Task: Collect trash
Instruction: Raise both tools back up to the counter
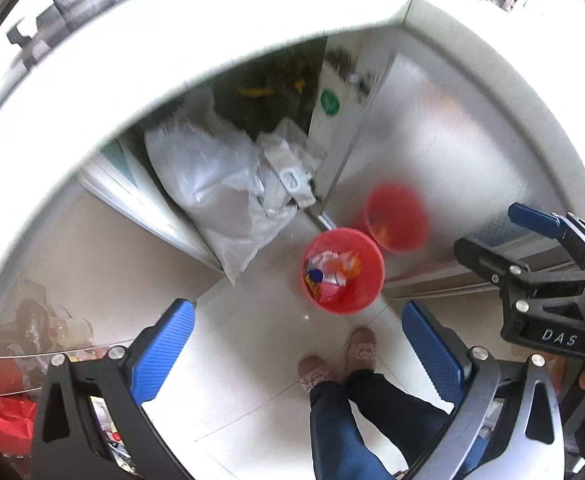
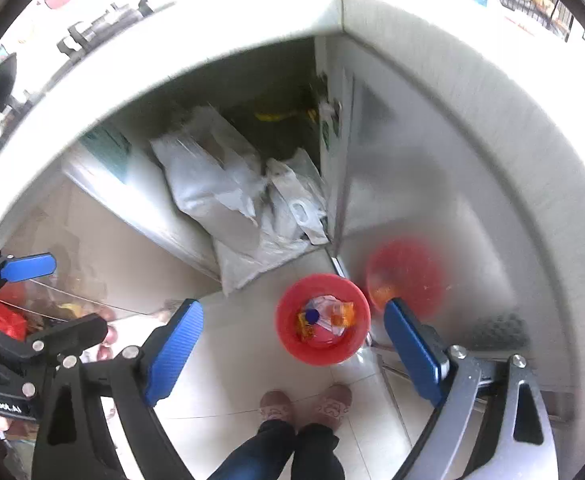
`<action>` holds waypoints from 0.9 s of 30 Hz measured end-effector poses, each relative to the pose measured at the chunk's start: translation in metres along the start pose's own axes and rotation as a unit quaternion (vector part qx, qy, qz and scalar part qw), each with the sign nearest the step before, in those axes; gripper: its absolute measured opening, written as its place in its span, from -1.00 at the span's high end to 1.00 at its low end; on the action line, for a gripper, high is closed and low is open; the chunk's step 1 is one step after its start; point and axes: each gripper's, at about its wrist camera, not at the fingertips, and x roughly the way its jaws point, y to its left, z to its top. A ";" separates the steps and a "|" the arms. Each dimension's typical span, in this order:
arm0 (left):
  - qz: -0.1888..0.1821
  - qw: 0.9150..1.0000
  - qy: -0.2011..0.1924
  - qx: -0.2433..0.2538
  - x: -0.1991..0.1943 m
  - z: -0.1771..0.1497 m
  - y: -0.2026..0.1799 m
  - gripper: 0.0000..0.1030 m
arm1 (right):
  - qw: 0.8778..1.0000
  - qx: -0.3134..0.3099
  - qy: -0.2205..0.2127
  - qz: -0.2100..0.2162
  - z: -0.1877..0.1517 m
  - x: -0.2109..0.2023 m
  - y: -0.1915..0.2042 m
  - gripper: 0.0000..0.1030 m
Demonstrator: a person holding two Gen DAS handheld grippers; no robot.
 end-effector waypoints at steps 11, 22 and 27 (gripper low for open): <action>-0.001 0.996 -0.091 0.004 -0.150 0.030 -0.011 -1.00 | 0.997 -0.037 -0.070 -0.028 0.039 -0.133 0.023 -0.79; -0.002 0.988 -0.153 0.028 -0.214 0.061 -0.029 -1.00 | 0.993 -0.003 -0.107 -0.056 0.060 -0.206 0.014 -0.79; 0.000 0.985 -0.168 0.044 -0.222 0.084 -0.040 -1.00 | 0.991 0.002 -0.116 -0.069 0.073 -0.218 0.005 -0.79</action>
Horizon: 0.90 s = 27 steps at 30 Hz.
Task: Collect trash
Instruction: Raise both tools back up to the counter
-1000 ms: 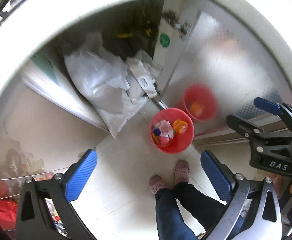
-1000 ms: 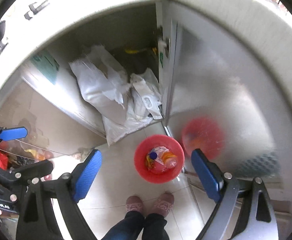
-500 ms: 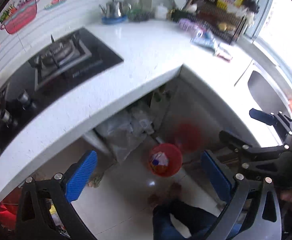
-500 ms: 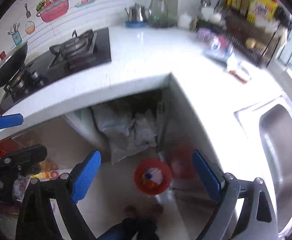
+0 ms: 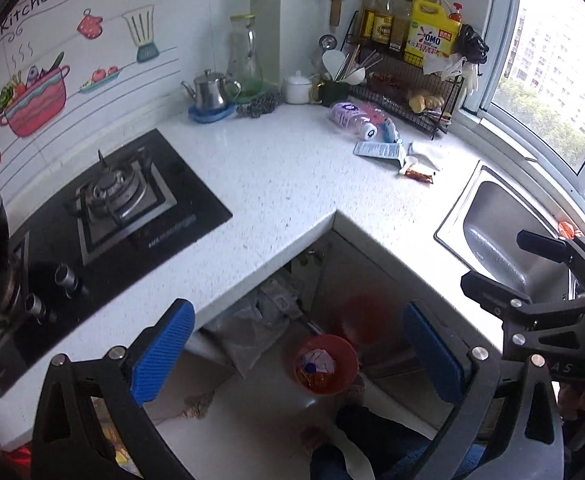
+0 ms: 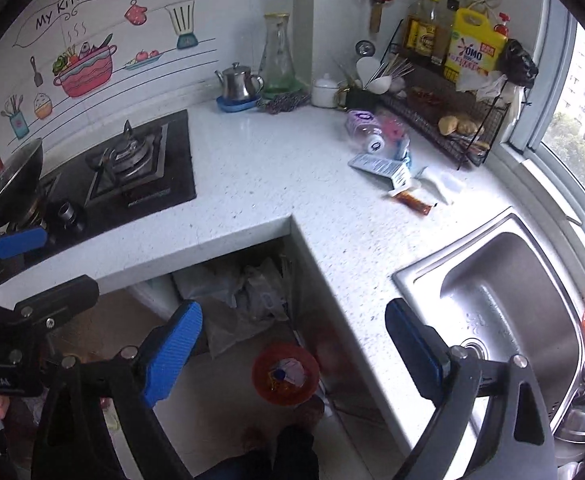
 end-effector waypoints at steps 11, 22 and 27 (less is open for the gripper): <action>-0.016 0.999 -0.010 0.042 0.040 0.066 -0.040 -1.00 | 0.999 0.031 -0.009 -0.008 0.042 0.016 -0.047 -0.79; -0.025 0.997 0.013 0.071 0.116 0.151 -0.088 -1.00 | 0.998 0.061 0.011 -0.013 0.088 0.063 -0.113 -0.79; -0.022 0.996 0.033 0.082 0.159 0.181 -0.106 -1.00 | 0.997 0.071 0.032 -0.006 0.104 0.093 -0.145 -0.79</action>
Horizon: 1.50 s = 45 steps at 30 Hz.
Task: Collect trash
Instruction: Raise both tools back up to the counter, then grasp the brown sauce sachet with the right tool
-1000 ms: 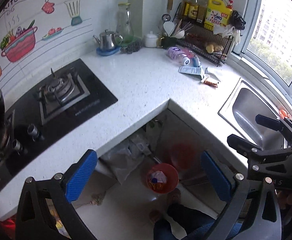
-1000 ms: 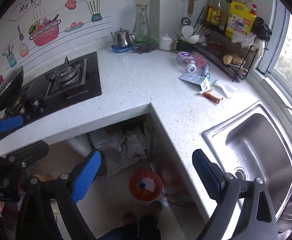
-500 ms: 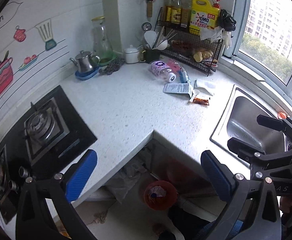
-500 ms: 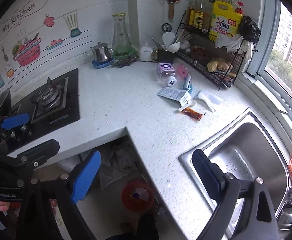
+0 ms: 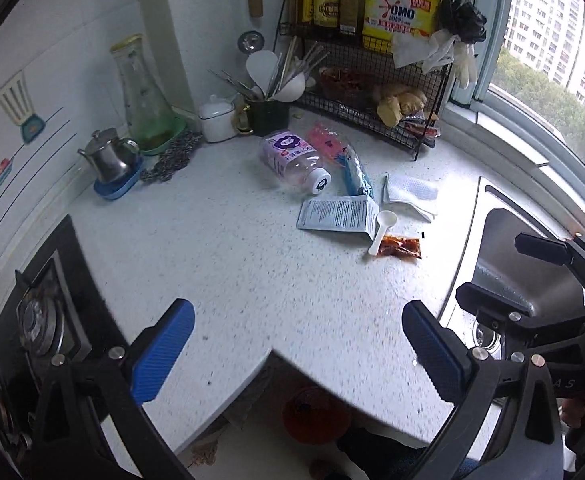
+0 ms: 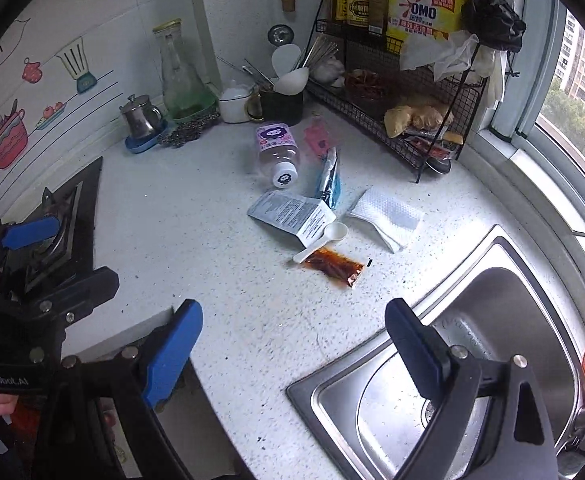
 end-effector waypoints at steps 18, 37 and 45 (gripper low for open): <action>0.001 0.995 0.095 -0.025 0.133 0.038 -0.001 -1.00 | 0.992 -0.058 0.102 0.040 0.035 0.125 -0.043 -0.72; -0.016 0.991 0.133 -0.029 0.159 0.028 -0.016 -1.00 | 0.973 -0.166 0.134 0.086 0.010 0.144 -0.014 0.76; -0.046 0.990 0.132 -0.007 0.156 0.041 -0.043 -1.00 | 0.980 -0.065 0.156 0.103 -0.015 0.108 -0.040 0.78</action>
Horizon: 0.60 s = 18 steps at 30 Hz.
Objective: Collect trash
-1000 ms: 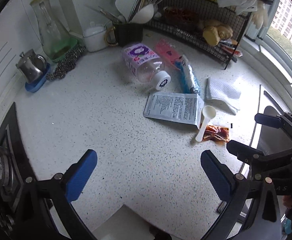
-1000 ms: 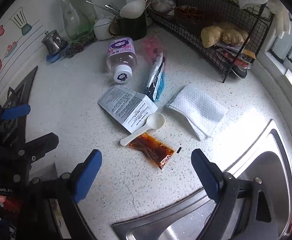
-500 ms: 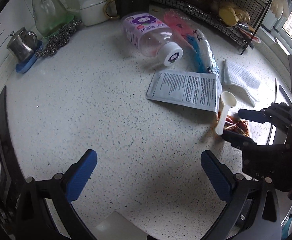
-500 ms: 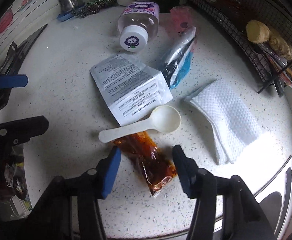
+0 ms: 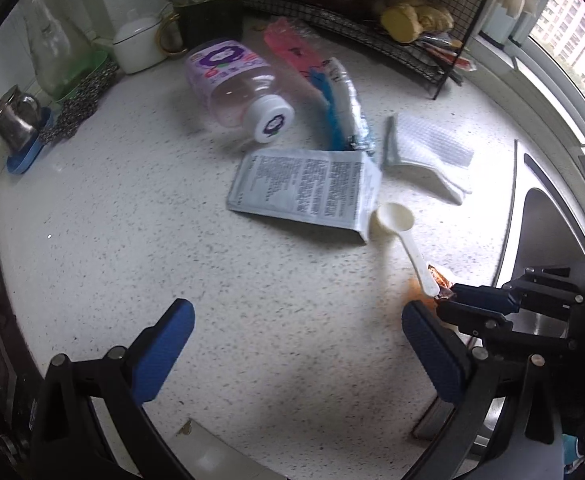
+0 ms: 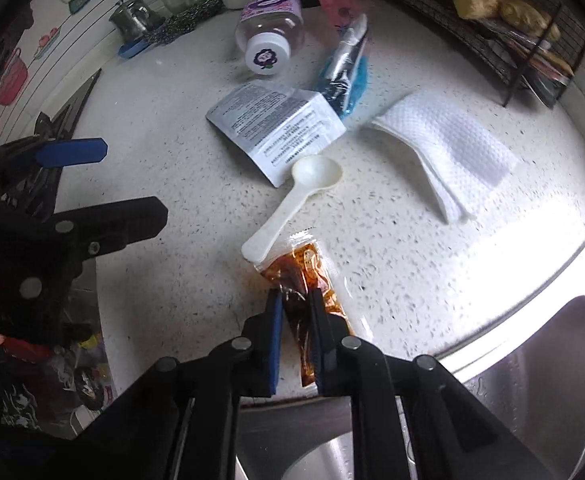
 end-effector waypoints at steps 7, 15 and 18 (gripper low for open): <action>-0.021 1.000 0.005 0.016 -0.003 0.011 -0.025 -1.00 | 0.999 0.038 -0.006 0.017 -0.022 -0.030 -0.005 0.78; -0.039 0.999 0.008 0.026 -0.012 0.012 -0.047 -1.00 | 0.998 0.061 -0.029 0.006 -0.012 -0.060 -0.034 0.78; -0.041 0.998 0.008 0.040 -0.013 0.010 -0.055 -1.00 | 0.996 0.077 -0.041 0.003 -0.016 -0.066 -0.044 0.78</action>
